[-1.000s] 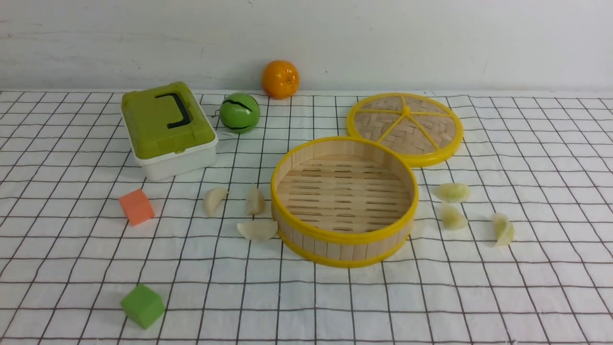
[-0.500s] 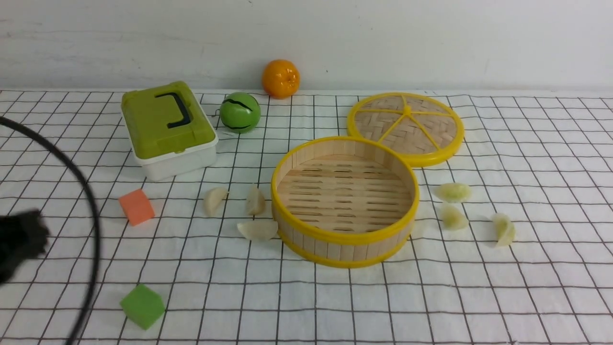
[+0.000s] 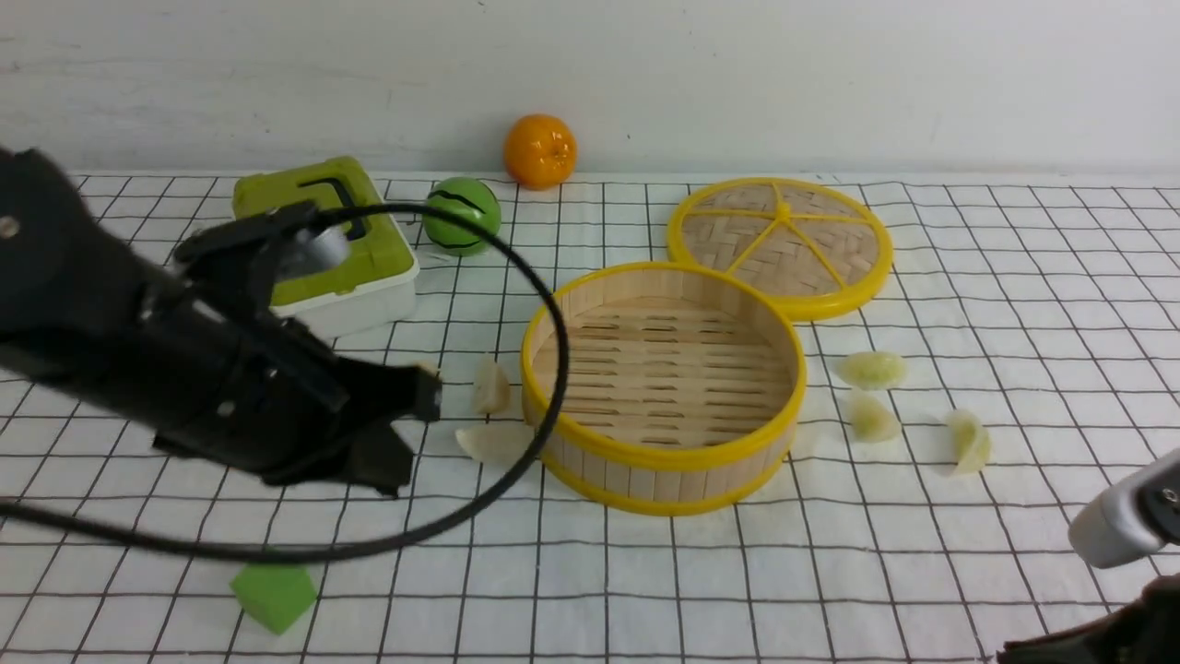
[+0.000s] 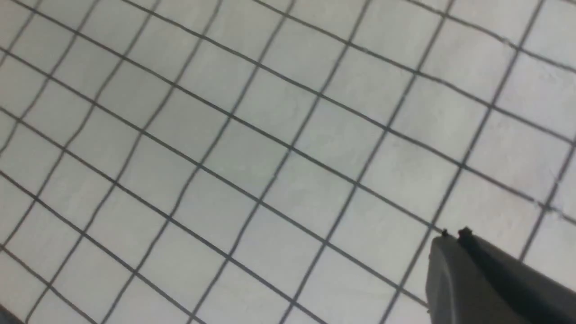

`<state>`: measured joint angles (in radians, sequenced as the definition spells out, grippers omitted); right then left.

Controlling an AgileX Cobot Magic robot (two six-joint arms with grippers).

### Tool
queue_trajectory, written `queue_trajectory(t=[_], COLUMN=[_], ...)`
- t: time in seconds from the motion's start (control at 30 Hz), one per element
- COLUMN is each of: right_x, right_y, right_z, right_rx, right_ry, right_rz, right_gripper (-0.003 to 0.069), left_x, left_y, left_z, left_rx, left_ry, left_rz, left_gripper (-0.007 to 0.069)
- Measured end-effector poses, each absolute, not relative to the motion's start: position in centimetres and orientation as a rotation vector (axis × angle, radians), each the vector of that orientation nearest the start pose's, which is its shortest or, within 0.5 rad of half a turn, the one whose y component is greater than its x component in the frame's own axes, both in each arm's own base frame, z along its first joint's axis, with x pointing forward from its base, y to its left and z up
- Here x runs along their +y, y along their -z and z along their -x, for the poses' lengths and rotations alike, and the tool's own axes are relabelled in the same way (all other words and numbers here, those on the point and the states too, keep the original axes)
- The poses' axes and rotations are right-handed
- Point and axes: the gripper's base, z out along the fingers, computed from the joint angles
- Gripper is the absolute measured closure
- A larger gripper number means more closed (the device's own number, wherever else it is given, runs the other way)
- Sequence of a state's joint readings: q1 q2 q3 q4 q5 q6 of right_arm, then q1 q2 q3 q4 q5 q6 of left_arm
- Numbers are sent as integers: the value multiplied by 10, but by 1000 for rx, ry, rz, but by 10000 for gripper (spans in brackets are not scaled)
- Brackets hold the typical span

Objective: Put the dumplings into the steamer on the table with the white tablecloth.
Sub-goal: 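Reach for and grasp a dumpling on the table with the left gripper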

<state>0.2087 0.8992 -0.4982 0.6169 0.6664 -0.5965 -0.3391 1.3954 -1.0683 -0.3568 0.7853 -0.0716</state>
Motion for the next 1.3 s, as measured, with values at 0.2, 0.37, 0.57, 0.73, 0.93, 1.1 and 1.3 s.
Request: queue_trajectory(t=[0.2, 0.37, 0.57, 0.73, 0.93, 1.1, 1.3], right_x=[70, 71, 71, 71, 71, 71, 71], right_y=[-251, -252, -252, -252, -252, -252, -252], right_z=[-144, -145, -145, -145, -145, -145, -145], right_rx=[2313, 2288, 2284, 2283, 2283, 2283, 2283], right_ry=[-576, -584, -580, -578, -578, -578, -578], right_rz=[541, 557, 564, 562, 562, 562, 563], right_gripper=[657, 655, 650, 646, 640, 638, 631], left_x=[-133, -147, -158, -162, -165, -166, -167], left_y=[-289, -256, -220, -206, -193, -181, -176], left_z=[-316, -362, -384, -390, -397, -402, -404], left_rx=[2594, 2620, 2531, 2423, 2326, 2302, 2300], left_ry=[407, 264, 197, 171, 131, 111, 105], left_rz=[-255, -555, -967, -1168, -1325, -1355, -1354], left_gripper=[636, 518, 251, 189, 227, 320, 445])
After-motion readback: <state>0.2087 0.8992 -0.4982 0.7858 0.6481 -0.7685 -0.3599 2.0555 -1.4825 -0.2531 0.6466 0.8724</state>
